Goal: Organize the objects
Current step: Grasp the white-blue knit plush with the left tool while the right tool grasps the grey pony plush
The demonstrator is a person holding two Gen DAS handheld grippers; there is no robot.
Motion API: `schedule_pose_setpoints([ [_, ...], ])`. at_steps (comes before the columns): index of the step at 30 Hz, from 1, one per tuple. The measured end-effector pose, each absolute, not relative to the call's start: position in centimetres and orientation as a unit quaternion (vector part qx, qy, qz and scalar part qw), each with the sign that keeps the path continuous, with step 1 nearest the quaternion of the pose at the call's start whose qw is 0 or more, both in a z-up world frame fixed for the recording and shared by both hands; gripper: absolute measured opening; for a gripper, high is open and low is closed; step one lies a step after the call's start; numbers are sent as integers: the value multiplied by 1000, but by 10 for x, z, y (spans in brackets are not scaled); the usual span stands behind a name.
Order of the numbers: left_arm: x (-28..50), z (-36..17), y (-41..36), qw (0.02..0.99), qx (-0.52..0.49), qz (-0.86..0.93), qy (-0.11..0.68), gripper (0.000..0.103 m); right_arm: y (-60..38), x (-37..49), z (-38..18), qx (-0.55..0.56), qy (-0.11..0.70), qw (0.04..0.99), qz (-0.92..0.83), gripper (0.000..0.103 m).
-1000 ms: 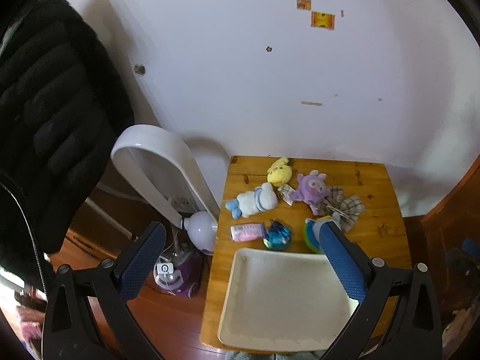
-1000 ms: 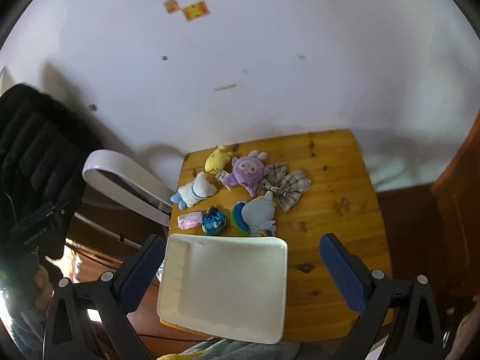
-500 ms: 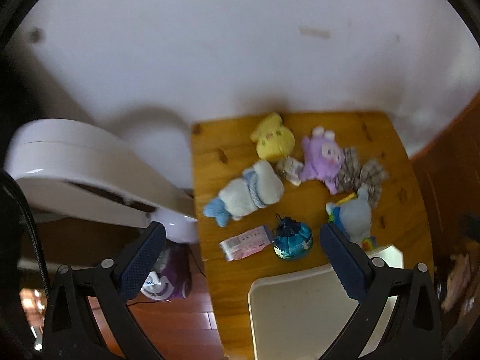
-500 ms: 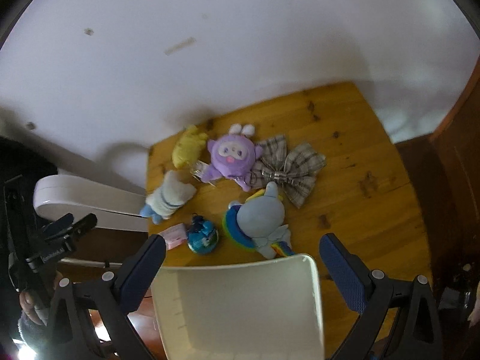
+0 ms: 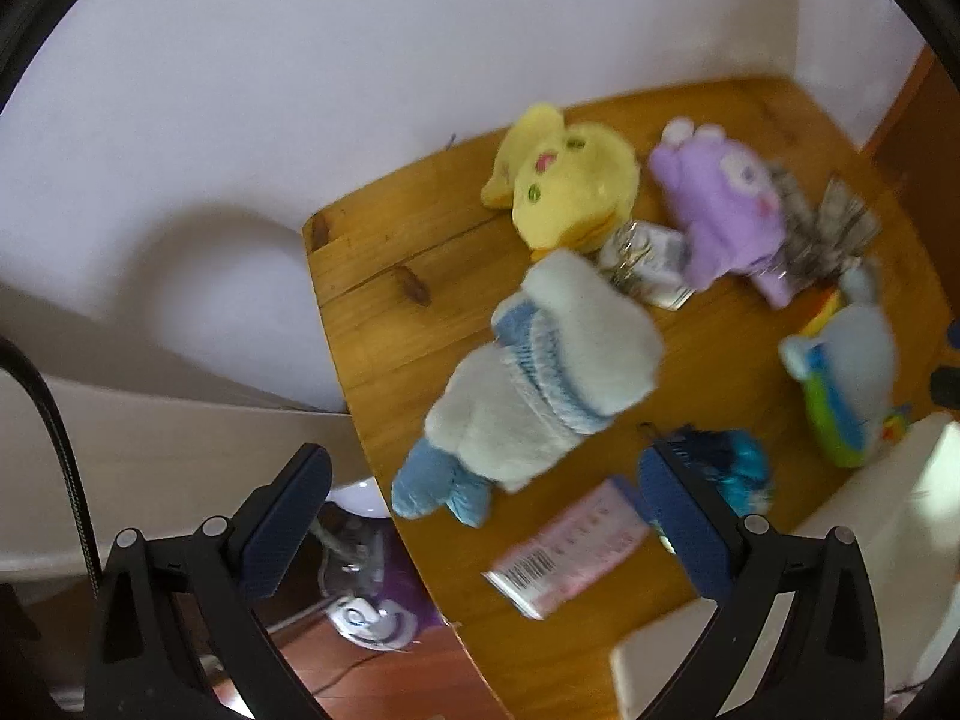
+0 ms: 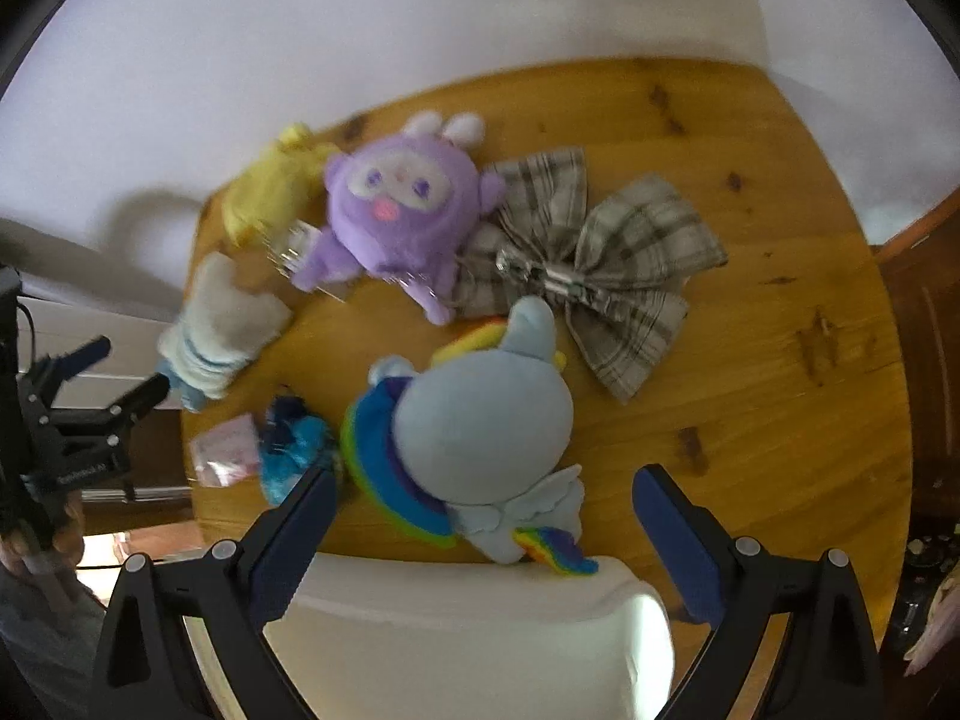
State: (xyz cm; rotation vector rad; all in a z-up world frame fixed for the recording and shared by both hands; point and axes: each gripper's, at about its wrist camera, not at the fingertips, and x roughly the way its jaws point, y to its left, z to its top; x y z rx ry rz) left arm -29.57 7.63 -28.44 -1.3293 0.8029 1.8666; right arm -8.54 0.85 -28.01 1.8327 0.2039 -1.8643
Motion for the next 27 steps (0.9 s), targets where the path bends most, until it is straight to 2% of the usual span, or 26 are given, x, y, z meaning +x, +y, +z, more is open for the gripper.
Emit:
schedule_pose_setpoints([
  [1,-297,-289,79,351,-516,716,311,102,9,-87,-288,680,75,257,-682,100],
  [2,-299,-294,82,355,-521,711,311,102,10,-87,-292,691,134,339,-625,100],
  [10,-305,-322,101,362,-534,693,321,102,6,-88,-322,706,143,330,-610,100],
  [17,-302,-339,112,358,-529,685,351,101,-7,-82,-328,713,141,336,-599,100],
  [19,-304,-344,115,356,-534,680,354,98,-11,-81,-329,714,143,337,-597,98],
  [21,-308,-349,116,352,-545,675,351,89,-15,-78,-329,713,150,340,-594,98],
  [22,-310,-350,117,351,-550,674,347,87,-16,-76,-330,713,153,342,-593,96],
  [25,-318,-354,117,349,-566,669,333,78,-20,-71,-328,718,146,362,-576,74],
  [26,-321,-354,116,346,-573,668,324,72,-21,-68,-326,713,154,362,-581,74],
  [27,-324,-353,115,345,-578,668,316,71,-23,-66,-323,706,163,363,-585,73],
])
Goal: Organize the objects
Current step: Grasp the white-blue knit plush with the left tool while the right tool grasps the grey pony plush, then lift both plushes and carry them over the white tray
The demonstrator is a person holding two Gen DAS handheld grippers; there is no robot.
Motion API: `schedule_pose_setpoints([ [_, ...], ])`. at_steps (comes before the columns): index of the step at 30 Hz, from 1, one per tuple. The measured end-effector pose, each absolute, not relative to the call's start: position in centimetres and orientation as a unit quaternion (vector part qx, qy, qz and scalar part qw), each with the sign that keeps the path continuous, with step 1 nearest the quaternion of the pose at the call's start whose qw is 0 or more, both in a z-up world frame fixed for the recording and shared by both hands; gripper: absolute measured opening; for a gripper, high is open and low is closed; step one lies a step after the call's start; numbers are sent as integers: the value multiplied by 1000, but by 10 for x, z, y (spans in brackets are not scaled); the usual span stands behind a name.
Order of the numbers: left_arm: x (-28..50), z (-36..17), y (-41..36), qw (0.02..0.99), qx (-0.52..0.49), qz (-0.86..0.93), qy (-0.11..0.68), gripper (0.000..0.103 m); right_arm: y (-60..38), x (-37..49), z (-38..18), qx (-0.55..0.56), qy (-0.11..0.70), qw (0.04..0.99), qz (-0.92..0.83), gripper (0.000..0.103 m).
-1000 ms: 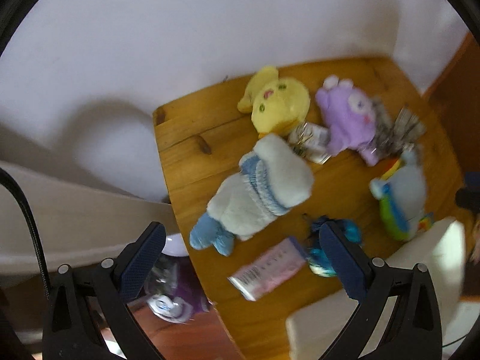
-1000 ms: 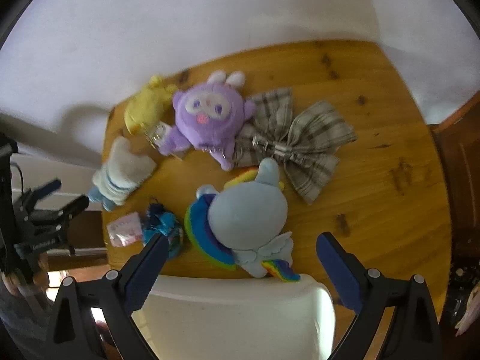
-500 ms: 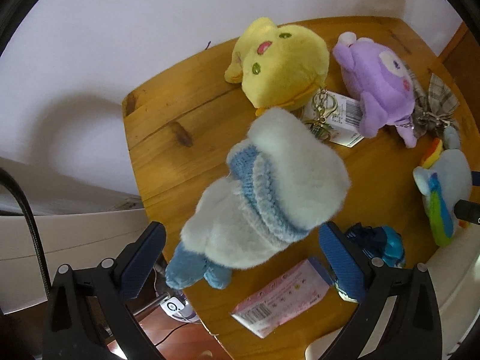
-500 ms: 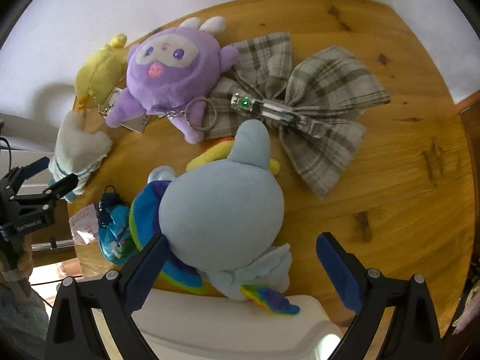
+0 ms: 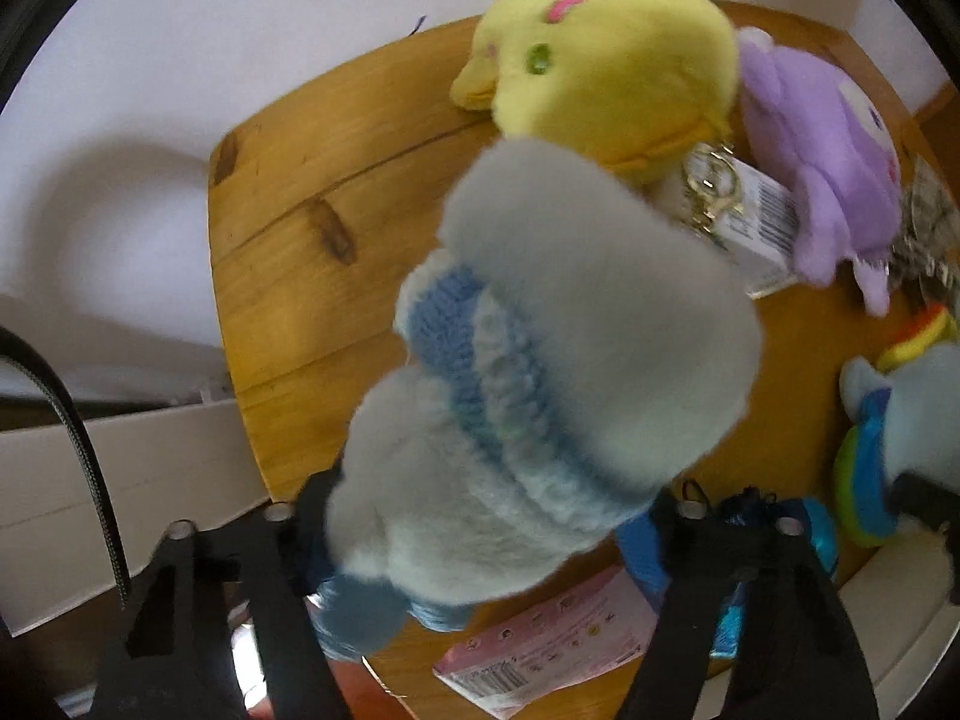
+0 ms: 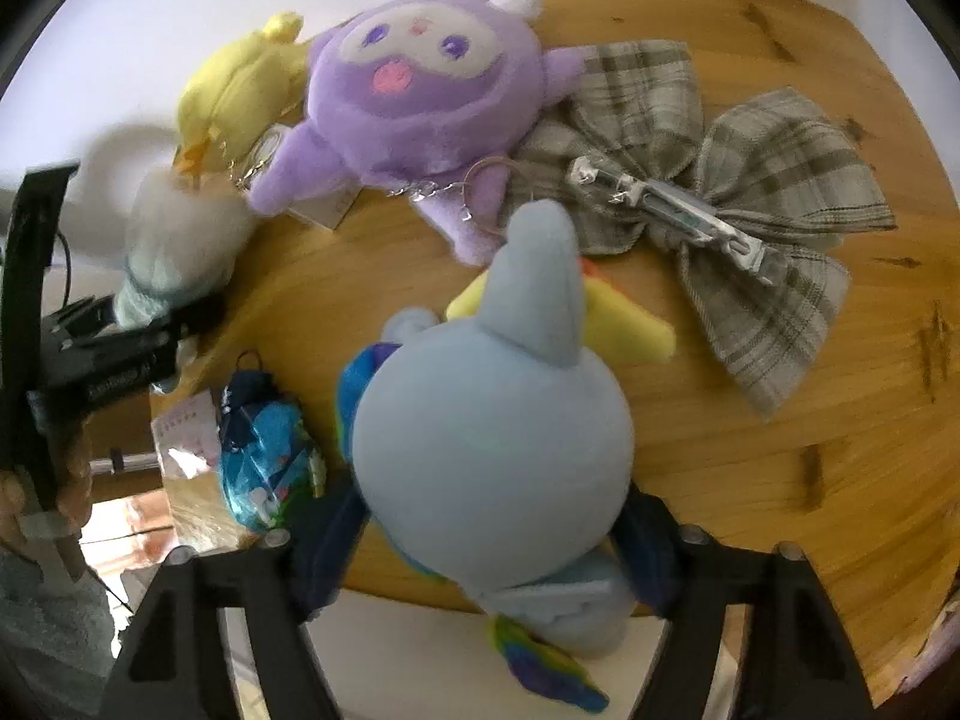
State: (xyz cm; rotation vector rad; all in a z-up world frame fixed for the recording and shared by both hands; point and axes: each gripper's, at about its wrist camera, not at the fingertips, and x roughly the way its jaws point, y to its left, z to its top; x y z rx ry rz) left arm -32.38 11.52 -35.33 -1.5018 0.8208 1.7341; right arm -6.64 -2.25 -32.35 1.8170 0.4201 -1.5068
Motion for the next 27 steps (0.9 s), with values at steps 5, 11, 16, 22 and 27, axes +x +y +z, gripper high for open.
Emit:
schedule_pose_setpoints([
  [5,-332,-342,110,342,-591,673,284,66,-22,-60,-305,673,175,373,-614,71],
  [11,-329,-306,97,337,-579,693,267,65,-3,-67,-256,631,133,383,-661,71],
  [16,-315,-247,72,341,-561,714,243,65,21,-71,-219,607,95,381,-690,71],
  [22,-266,-182,29,343,-533,747,200,65,30,-64,-182,578,48,385,-718,71],
  [27,-216,-119,-13,349,-513,766,165,65,72,-57,-134,556,11,409,-724,71],
])
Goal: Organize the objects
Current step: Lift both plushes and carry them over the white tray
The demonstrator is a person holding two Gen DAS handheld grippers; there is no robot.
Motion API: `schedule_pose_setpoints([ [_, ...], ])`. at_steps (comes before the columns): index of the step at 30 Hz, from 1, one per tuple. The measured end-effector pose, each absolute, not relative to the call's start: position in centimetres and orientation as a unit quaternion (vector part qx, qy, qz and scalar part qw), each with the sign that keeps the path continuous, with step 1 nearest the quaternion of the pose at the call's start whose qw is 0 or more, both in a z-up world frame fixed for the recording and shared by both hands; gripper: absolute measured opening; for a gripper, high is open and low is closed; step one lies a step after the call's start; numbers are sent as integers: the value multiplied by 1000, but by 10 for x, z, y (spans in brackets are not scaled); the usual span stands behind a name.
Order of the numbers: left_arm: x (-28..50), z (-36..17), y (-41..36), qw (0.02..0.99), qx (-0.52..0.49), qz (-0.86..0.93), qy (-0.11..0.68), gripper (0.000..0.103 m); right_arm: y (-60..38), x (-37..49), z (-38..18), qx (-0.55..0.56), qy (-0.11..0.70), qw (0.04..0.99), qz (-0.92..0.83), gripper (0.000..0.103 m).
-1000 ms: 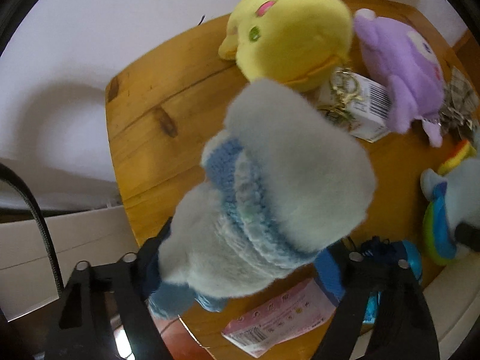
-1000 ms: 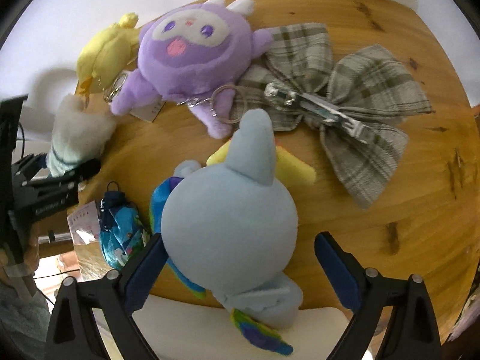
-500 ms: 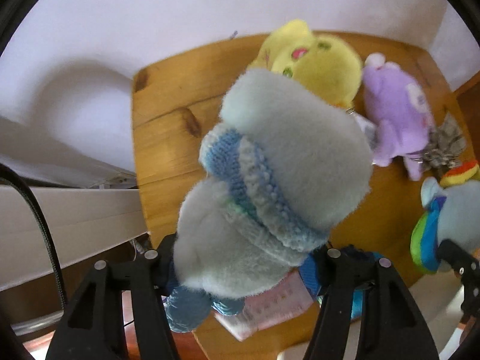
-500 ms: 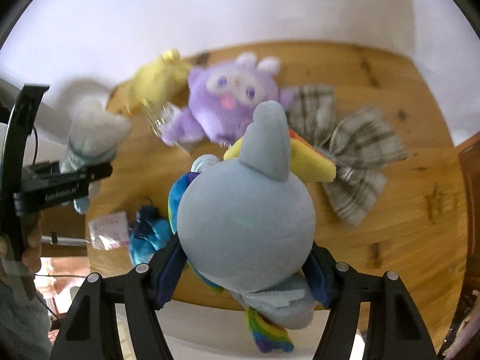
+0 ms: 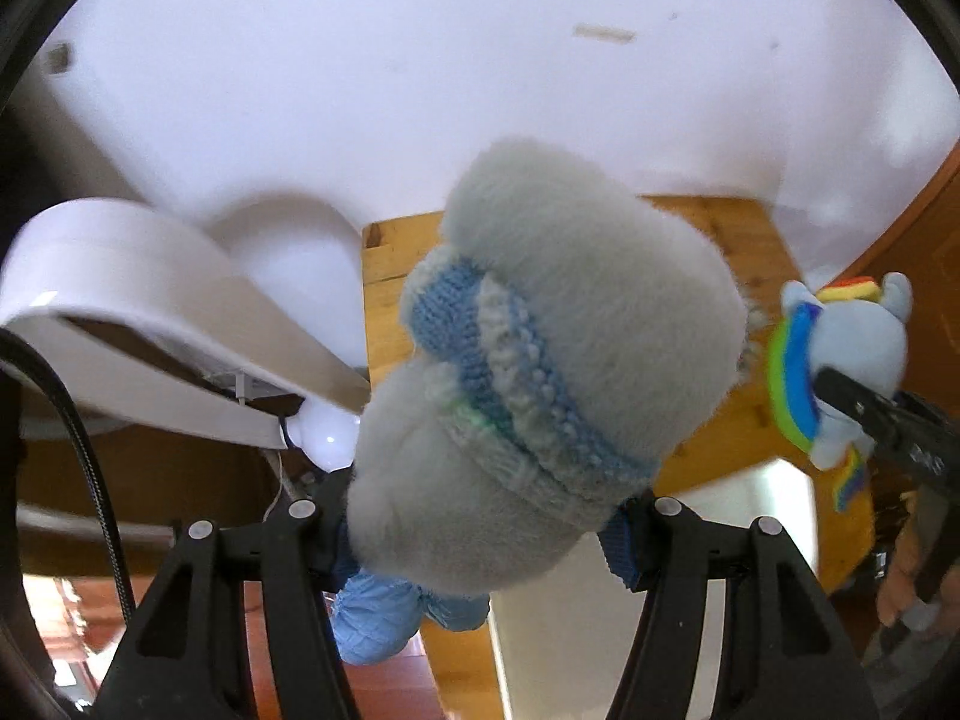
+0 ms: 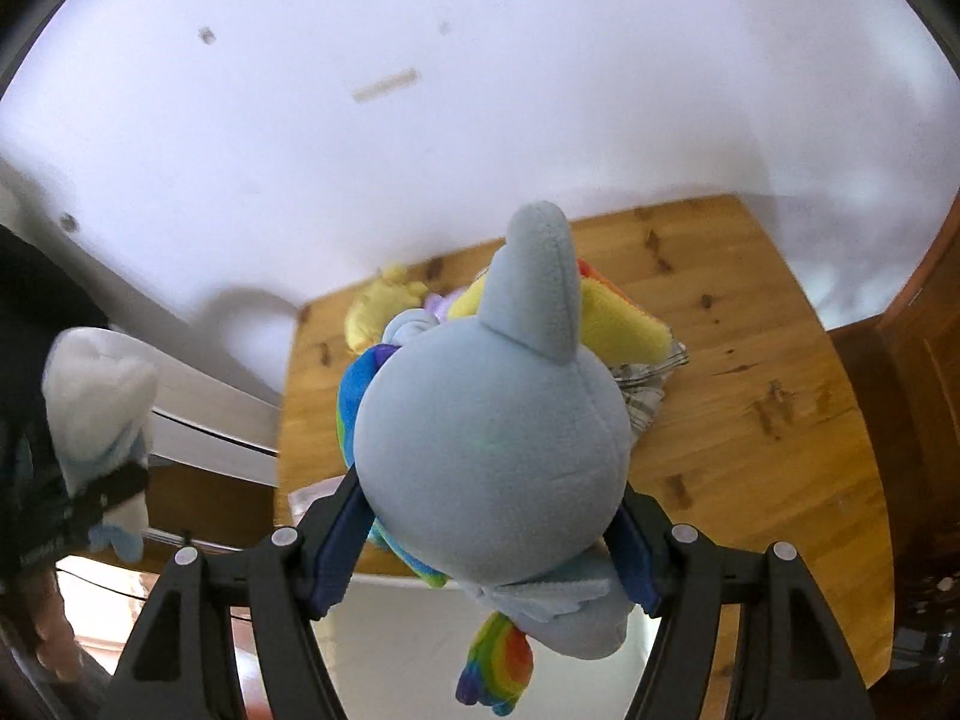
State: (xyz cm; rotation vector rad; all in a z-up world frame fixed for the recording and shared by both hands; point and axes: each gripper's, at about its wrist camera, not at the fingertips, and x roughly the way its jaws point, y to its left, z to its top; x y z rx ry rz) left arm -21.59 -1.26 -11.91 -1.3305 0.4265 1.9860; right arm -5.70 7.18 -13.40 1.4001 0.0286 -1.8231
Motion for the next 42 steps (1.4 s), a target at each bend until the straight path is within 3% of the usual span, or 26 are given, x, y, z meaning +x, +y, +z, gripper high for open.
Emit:
schedule_pose_setpoints([
  [8,-123,-53,-58,358,-503,777,123,66,138,-20,-65,530,15,443,-723,71],
  [18,-54,-24,-74,364,-483,790,101,67,184,19,-35,549,33,468,-692,72],
  [19,-51,-24,-74,362,-482,791,103,67,187,24,-33,573,-36,519,-633,72],
  [42,-32,-44,-68,313,-503,801,86,69,211,45,-49,611,-39,491,-619,73],
])
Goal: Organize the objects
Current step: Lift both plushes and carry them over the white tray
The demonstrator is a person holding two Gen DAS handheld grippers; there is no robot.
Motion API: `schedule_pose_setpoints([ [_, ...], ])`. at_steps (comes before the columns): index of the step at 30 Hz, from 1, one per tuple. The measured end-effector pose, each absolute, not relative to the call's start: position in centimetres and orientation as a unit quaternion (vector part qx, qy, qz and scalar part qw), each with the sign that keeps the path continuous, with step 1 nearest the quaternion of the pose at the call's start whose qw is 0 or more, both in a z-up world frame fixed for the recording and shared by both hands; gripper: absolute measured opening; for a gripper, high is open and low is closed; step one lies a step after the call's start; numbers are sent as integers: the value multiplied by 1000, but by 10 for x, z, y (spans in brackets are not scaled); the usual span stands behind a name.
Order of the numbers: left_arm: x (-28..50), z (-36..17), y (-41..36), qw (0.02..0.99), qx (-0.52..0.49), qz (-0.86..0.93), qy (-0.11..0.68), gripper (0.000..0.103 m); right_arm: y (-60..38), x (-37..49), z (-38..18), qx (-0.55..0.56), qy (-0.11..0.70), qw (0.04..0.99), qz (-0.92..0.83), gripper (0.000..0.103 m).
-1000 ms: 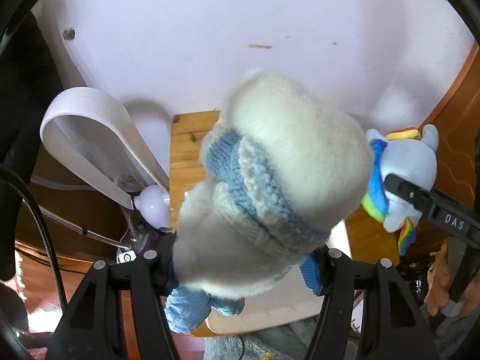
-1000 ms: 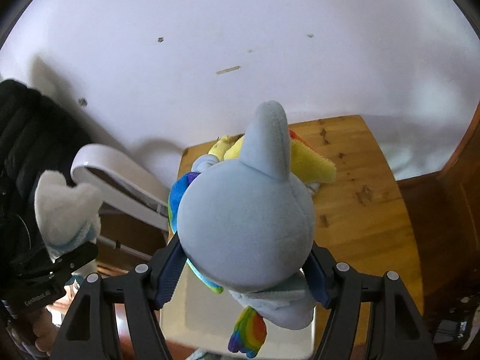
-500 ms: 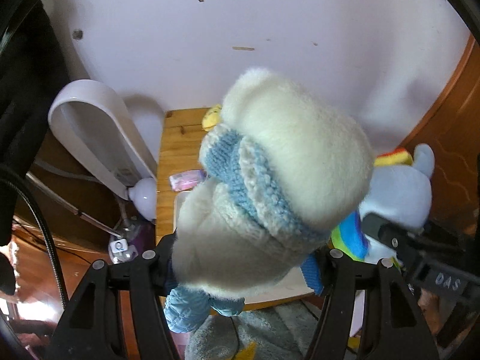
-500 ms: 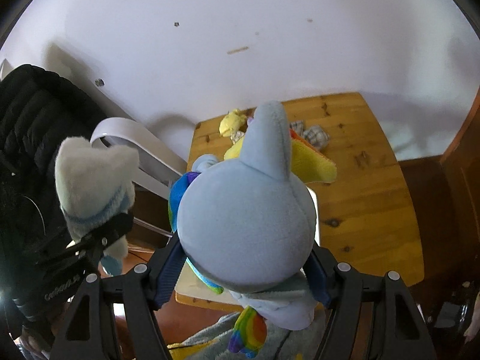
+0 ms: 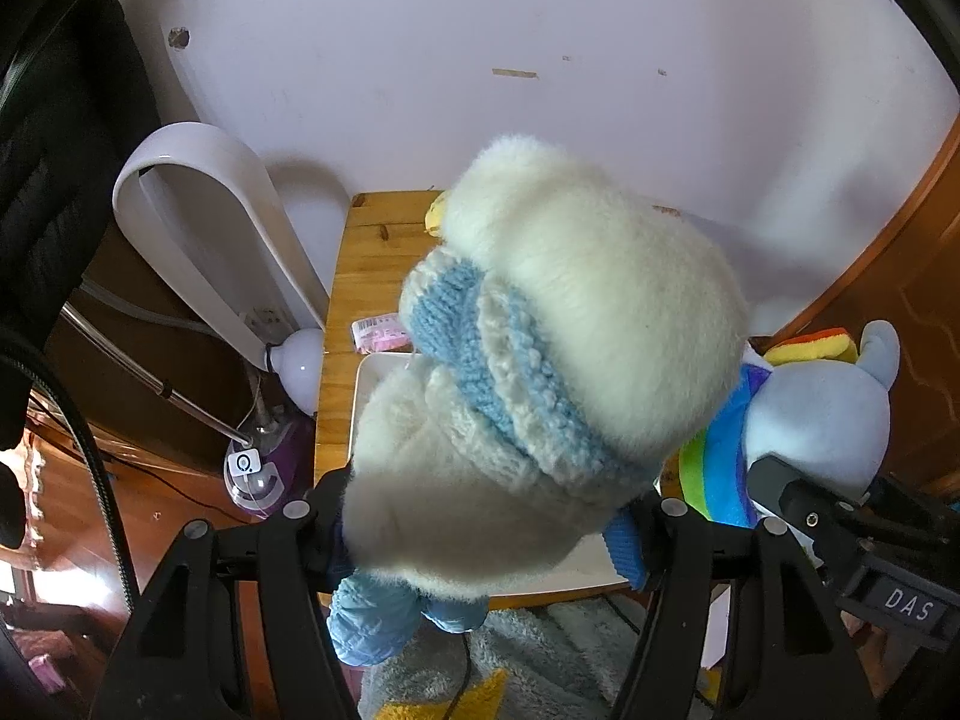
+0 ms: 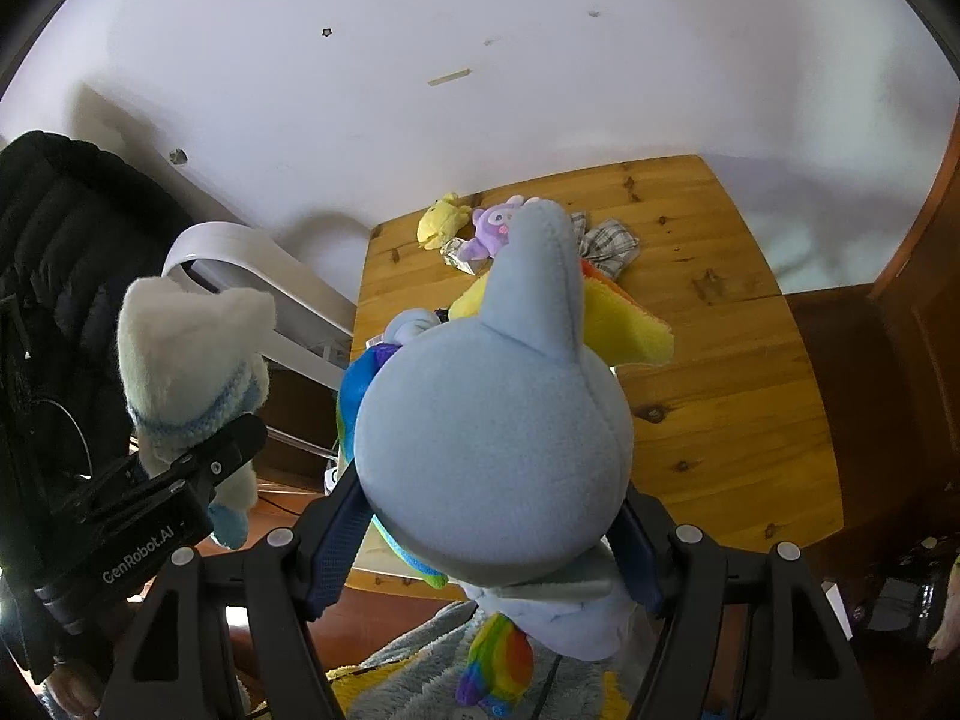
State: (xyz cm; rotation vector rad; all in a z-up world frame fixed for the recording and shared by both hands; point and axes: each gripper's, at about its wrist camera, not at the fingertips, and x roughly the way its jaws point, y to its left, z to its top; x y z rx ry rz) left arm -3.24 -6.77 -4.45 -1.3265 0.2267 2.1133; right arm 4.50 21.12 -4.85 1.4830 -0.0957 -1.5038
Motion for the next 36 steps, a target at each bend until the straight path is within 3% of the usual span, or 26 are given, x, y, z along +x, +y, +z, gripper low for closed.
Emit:
schedule_pose_setpoints([
  [36,-27,-55,-60,292,-510,804,95,70,193,51,-62,647,-42,473,-597,75],
])
